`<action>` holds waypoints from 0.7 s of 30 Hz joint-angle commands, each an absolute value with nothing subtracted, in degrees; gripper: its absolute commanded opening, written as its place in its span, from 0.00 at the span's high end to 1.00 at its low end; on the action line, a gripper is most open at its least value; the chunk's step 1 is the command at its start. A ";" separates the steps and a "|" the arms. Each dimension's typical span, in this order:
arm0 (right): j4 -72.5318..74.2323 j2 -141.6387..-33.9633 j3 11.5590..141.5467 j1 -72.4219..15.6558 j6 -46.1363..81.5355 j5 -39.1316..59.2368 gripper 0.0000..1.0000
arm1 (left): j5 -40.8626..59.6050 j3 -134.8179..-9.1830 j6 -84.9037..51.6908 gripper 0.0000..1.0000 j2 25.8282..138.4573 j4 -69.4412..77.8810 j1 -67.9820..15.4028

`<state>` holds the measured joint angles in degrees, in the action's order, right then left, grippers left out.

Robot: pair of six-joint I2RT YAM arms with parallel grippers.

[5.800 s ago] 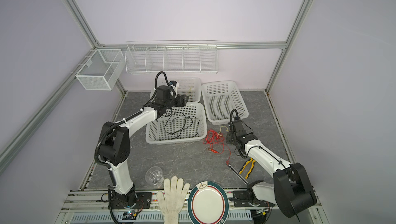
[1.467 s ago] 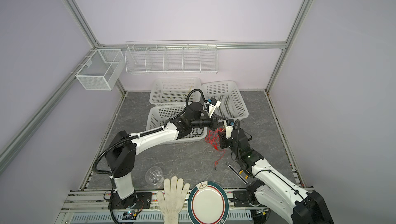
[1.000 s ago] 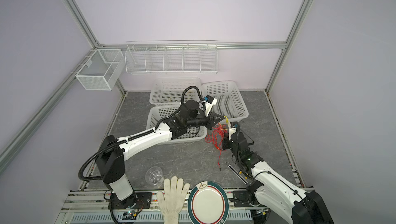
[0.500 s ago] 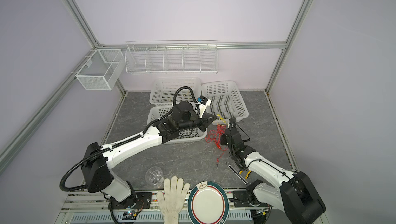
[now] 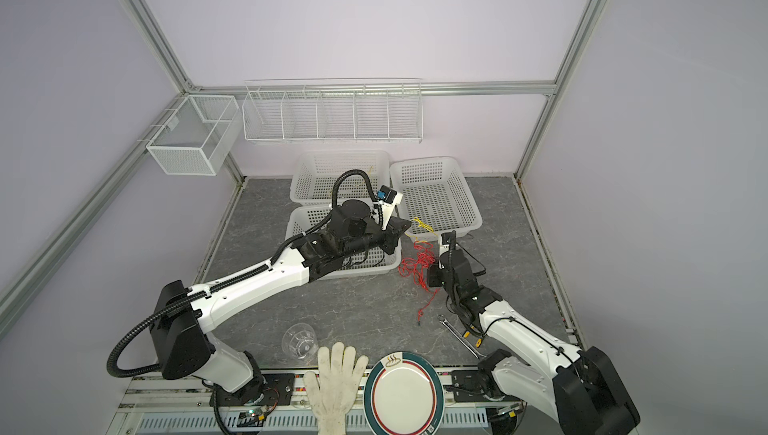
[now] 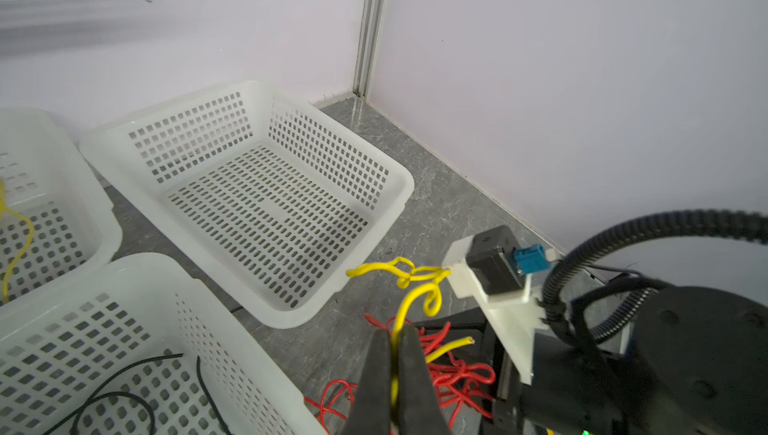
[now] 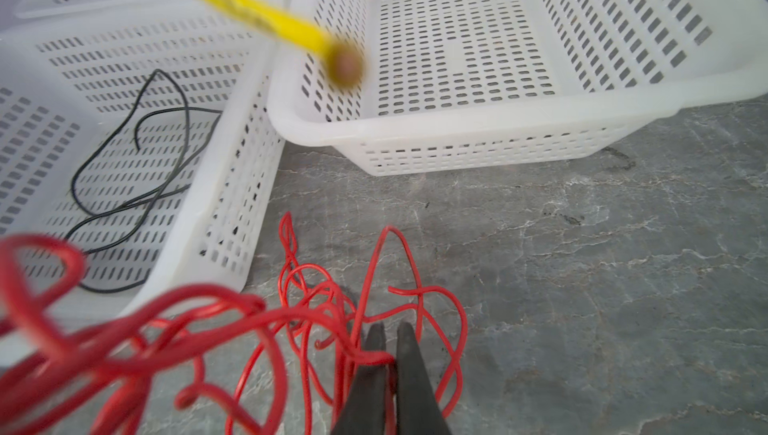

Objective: Untangle the cables
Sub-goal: 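Carry the yellow wire into the farther basket and open the left gripper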

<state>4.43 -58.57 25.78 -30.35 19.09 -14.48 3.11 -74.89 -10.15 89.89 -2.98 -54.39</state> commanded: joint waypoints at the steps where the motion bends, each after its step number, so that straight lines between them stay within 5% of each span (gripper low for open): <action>1: 1.56 -54.81 24.39 -29.85 16.52 -11.51 0.94 | -0.35 -76.19 -8.20 1.00 91.25 -0.61 -54.05; 12: -0.52 -48.80 25.69 -29.87 15.81 -8.20 0.94 | -1.68 -74.71 -5.30 1.00 94.46 -0.87 -54.10; 21: -5.19 -48.45 25.93 -29.85 17.25 -16.94 0.94 | -6.33 -75.15 -4.79 1.00 94.77 -1.77 -54.05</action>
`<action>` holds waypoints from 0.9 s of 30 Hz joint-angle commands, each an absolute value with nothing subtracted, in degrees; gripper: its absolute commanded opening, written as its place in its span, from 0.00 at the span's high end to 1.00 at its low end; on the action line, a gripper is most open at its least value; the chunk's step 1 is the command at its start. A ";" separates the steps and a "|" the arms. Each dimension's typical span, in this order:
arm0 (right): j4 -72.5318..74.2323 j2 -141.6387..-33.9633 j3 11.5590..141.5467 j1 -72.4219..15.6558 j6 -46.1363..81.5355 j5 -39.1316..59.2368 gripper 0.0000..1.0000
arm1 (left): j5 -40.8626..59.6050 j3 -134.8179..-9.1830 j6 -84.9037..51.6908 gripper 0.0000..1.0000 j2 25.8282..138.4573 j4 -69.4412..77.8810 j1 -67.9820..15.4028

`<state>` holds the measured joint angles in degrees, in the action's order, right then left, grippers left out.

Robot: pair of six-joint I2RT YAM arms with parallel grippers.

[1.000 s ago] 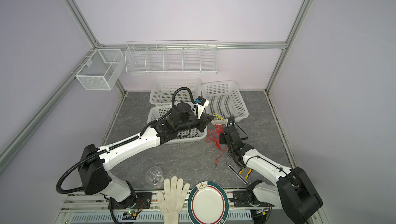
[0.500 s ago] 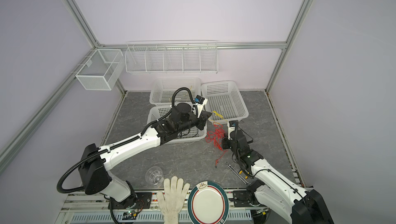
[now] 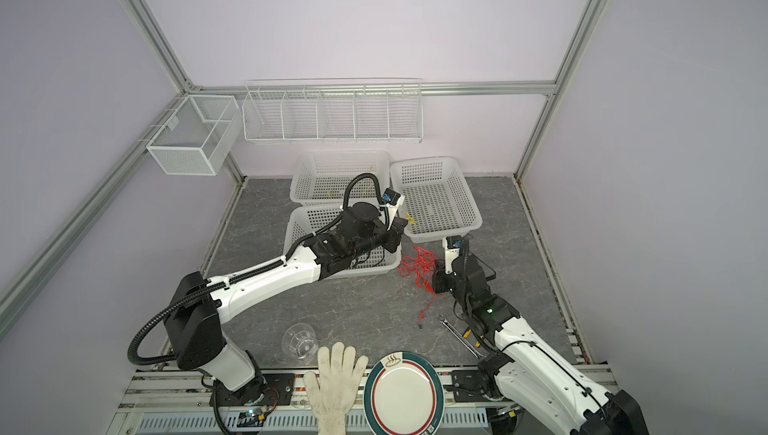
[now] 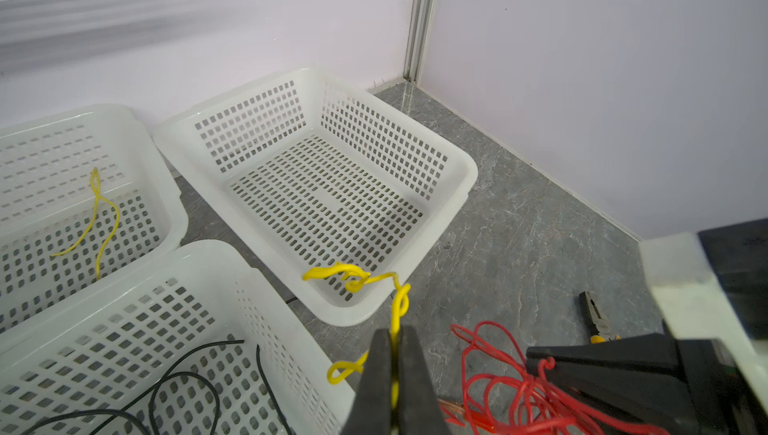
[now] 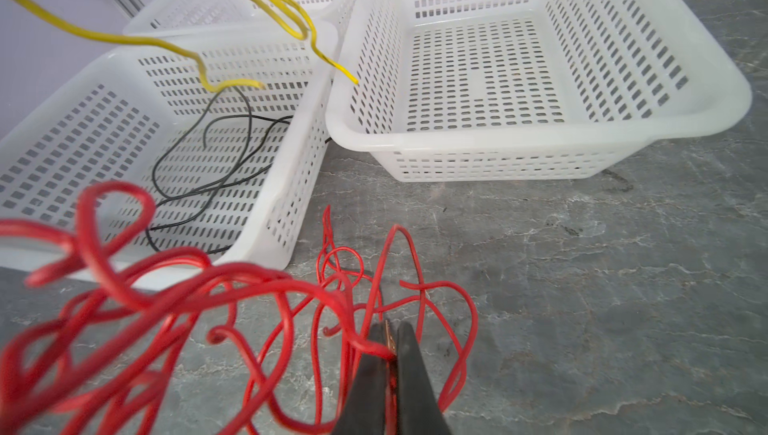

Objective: Untangle the cables
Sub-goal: 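Carry the yellow wire into the farther basket and open the left gripper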

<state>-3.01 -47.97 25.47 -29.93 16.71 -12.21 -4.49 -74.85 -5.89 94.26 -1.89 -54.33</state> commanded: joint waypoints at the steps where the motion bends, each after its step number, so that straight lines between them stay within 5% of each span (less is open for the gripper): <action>1: -5.89 -49.22 26.01 -29.86 18.00 -18.75 0.94 | -6.52 -75.15 -4.70 1.00 94.69 -1.76 -54.05; 13: -8.39 -62.14 28.57 -29.82 22.60 -26.05 0.91 | -18.80 -75.06 -2.14 1.00 93.93 -2.36 -50.64; 27: -5.91 -64.31 28.30 -29.88 21.50 -25.68 0.87 | -15.84 -82.99 -6.13 1.00 104.48 2.43 -31.19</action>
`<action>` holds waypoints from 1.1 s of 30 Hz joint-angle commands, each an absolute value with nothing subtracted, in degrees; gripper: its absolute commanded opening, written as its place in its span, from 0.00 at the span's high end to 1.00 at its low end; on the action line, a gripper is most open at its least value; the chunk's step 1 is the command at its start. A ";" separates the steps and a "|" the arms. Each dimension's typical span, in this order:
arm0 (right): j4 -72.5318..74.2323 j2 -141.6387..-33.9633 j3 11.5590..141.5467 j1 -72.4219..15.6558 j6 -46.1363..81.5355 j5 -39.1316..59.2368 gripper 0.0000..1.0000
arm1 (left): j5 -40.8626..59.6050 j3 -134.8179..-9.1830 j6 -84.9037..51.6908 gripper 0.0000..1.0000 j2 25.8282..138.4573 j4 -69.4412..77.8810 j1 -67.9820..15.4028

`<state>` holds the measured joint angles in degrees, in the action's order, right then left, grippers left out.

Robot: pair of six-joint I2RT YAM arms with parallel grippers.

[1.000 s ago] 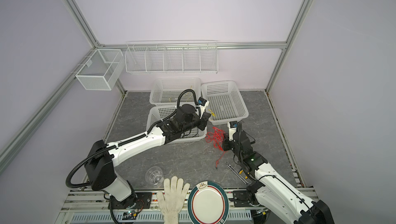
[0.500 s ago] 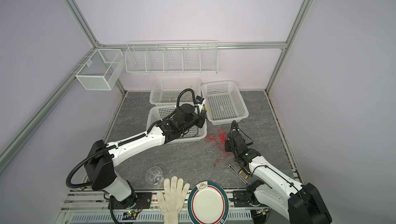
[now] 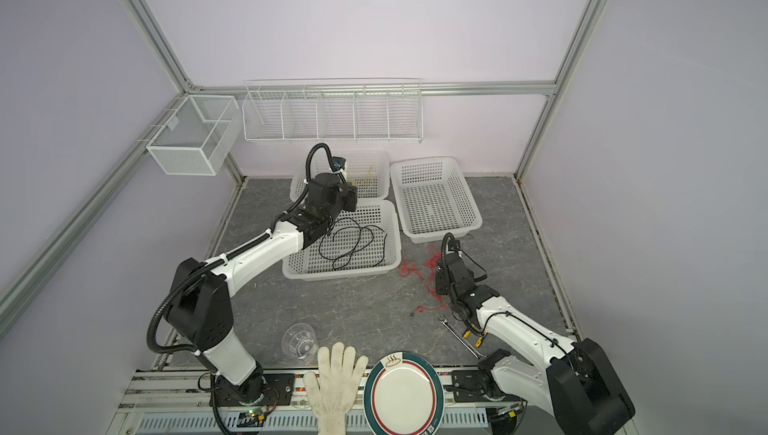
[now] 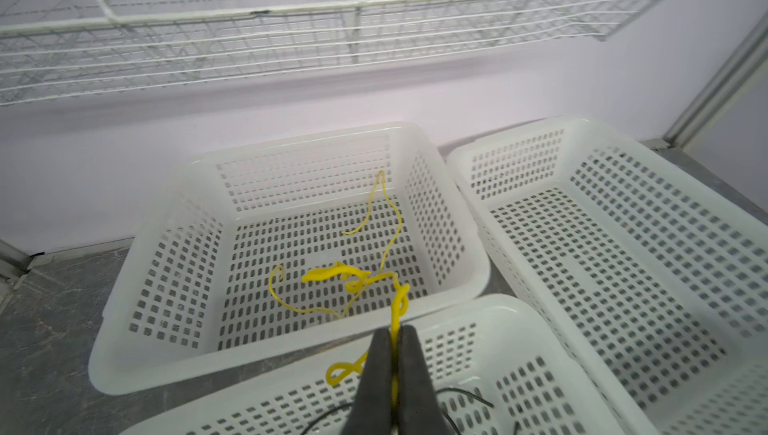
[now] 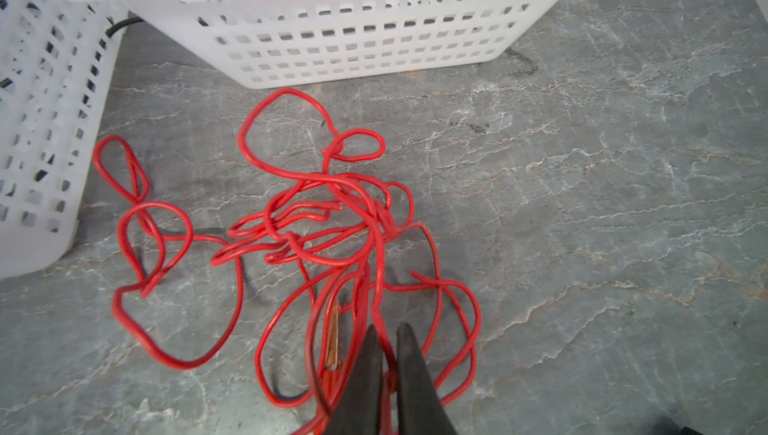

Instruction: Untangle the cables

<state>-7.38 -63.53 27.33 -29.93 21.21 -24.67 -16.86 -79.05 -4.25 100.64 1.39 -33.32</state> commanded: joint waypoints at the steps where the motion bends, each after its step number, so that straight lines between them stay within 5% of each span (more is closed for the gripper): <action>1: -5.86 -64.54 28.30 -29.87 21.46 -25.57 0.87 | -15.61 -84.35 -6.76 1.00 105.96 2.21 -30.35; 16: -4.59 -65.82 28.65 -29.82 21.20 -23.29 0.87 | -13.03 -99.08 -11.87 0.99 122.40 -1.40 -27.82; 19: -4.49 -66.20 28.86 -29.82 21.19 -23.12 0.87 | -12.63 -100.23 -11.63 0.92 123.24 -2.54 -27.77; 25: -3.61 -66.88 28.91 -29.82 21.36 -22.28 0.87 | -11.76 -99.47 -10.77 0.60 122.00 -2.81 -27.82; 33: -4.32 -67.42 29.97 -29.86 21.53 -22.01 0.87 | -7.50 -95.37 -11.48 0.41 117.62 -2.42 -27.88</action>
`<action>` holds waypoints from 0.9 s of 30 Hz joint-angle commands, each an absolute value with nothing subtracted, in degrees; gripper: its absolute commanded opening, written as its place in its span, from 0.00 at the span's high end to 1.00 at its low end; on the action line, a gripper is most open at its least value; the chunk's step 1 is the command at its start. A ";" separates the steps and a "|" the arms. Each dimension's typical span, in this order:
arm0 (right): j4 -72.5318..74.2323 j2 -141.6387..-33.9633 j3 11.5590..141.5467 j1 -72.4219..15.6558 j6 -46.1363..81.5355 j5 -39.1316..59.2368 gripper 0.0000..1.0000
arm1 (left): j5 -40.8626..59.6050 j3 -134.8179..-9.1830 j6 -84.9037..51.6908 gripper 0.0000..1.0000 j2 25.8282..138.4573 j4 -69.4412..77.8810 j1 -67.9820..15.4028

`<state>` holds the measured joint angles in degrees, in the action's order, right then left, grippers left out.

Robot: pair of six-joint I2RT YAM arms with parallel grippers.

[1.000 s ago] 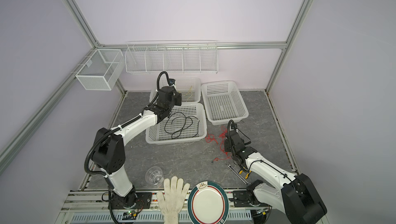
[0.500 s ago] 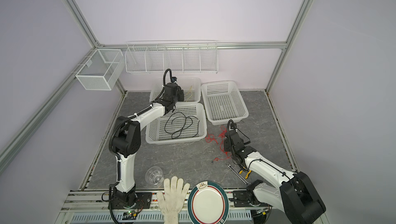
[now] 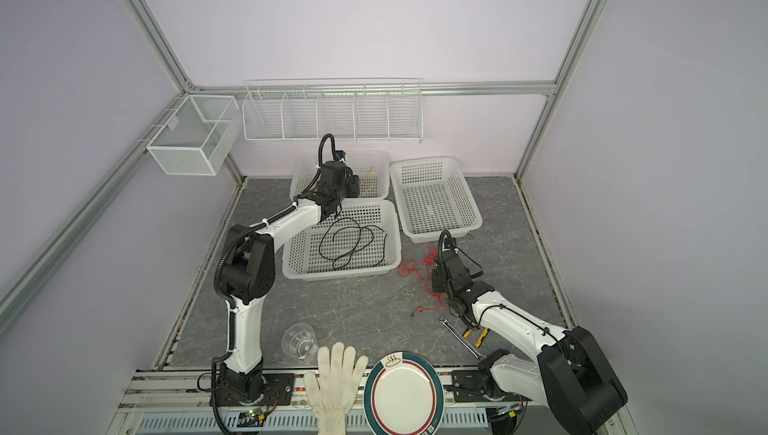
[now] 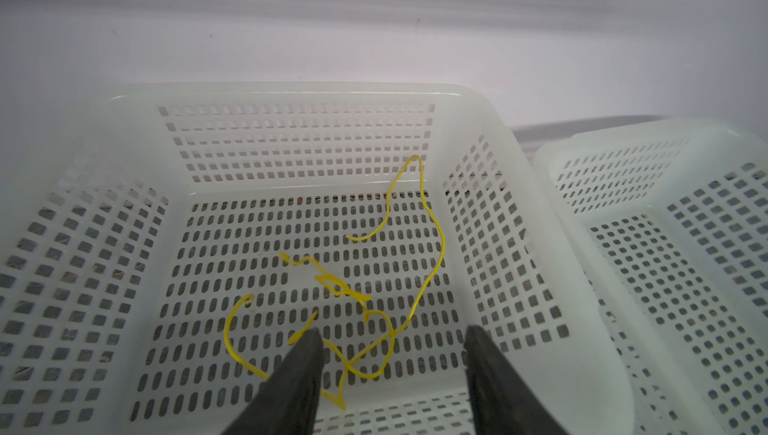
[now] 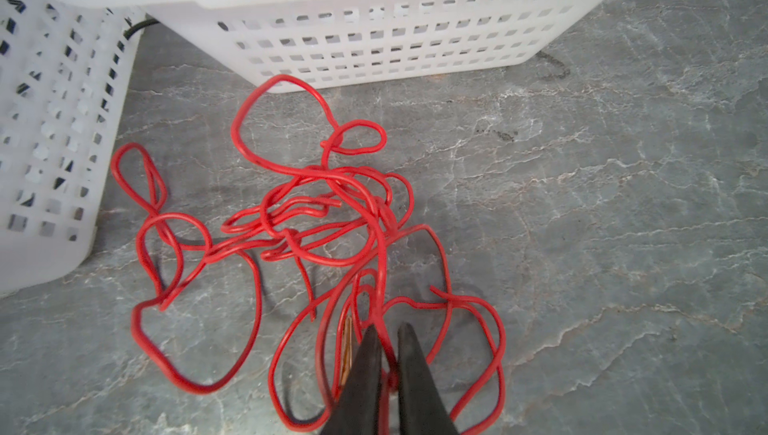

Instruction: Untangle the cables

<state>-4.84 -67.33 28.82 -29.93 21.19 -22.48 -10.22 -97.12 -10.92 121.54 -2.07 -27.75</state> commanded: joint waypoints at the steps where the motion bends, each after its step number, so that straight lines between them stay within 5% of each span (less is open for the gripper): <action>1: -4.39 -67.26 29.97 -29.85 21.62 -22.06 0.87 | -6.35 -94.51 -11.47 0.40 116.93 -2.17 -27.86; 8: -5.59 -65.32 30.54 -29.81 22.04 -21.24 0.86 | 1.55 -85.60 -12.85 0.34 109.83 1.19 -28.95; 12: -8.99 -64.01 32.74 -29.80 21.05 -20.78 0.69 | 3.50 -81.22 -11.81 0.33 105.19 1.61 -30.97; 16: -11.50 -61.92 34.27 -29.85 18.72 -19.76 0.62 | 3.16 -76.88 -9.57 0.33 100.94 1.89 -33.96; 27: -5.91 -64.94 33.71 -30.43 14.27 -2.45 0.58 | 10.71 -63.53 -12.34 0.32 90.49 8.42 -37.17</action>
<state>-8.56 -62.65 33.45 -30.06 15.66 -8.27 7.01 -65.82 -11.16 92.90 4.99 -36.88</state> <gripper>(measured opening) 0.420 0.681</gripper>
